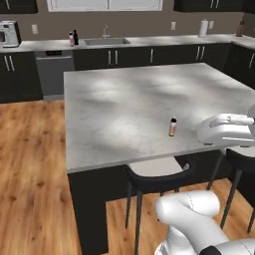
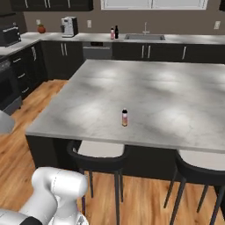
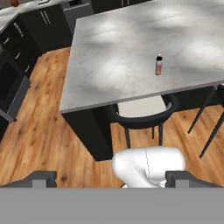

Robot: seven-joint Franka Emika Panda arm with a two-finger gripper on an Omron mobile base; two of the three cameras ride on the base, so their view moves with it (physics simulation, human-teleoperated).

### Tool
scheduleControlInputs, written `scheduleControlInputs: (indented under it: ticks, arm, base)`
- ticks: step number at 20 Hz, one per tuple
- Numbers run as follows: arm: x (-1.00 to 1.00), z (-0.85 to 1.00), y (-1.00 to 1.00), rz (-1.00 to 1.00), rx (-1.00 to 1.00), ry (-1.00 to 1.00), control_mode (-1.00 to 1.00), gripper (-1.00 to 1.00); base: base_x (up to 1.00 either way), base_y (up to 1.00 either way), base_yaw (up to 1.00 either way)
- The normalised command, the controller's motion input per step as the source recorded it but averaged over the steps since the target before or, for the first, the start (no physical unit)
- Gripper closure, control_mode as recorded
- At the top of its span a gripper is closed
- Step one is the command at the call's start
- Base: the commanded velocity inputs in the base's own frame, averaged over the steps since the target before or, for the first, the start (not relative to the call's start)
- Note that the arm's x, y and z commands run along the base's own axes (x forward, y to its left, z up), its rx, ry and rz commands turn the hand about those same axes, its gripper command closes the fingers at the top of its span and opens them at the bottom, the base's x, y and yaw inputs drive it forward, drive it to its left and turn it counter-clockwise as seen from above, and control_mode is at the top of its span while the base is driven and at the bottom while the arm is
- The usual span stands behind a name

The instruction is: Place the large bottle from the dining counter next to the other large bottle outside the sink, and place the small bottle from the dining counter next to the other small bottle inside the sink.

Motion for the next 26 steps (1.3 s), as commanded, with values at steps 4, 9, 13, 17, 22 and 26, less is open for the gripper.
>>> scheduleControlInputs:
  ticks: [4,9,13,17,22,26]
  arm:
    - [0.0,0.0,0.0,0.0,0.0,0.0,1.0,-1.0]
    - [0.0,0.0,0.0,0.0,0.0,0.0,1.0,-1.0]
    - [0.0,0.0,0.0,0.0,0.0,0.0,1.0,-1.0]
    - [0.0,0.0,0.0,0.0,0.0,0.0,1.0,-1.0]
    - [0.0,0.0,0.0,0.0,0.0,0.0,1.0,-1.0]
    - [0.0,0.0,0.0,0.0,0.0,0.0,1.0,-1.0]
  base:
    - [0.05,-1.0,0.02]
    - [0.35,-0.81,0.05]
    - [0.78,-0.5,0.09]
    - [0.95,-0.38,0.09]
    - [1.0,-0.21,0.07]
    - [0.94,-0.03,0.11]
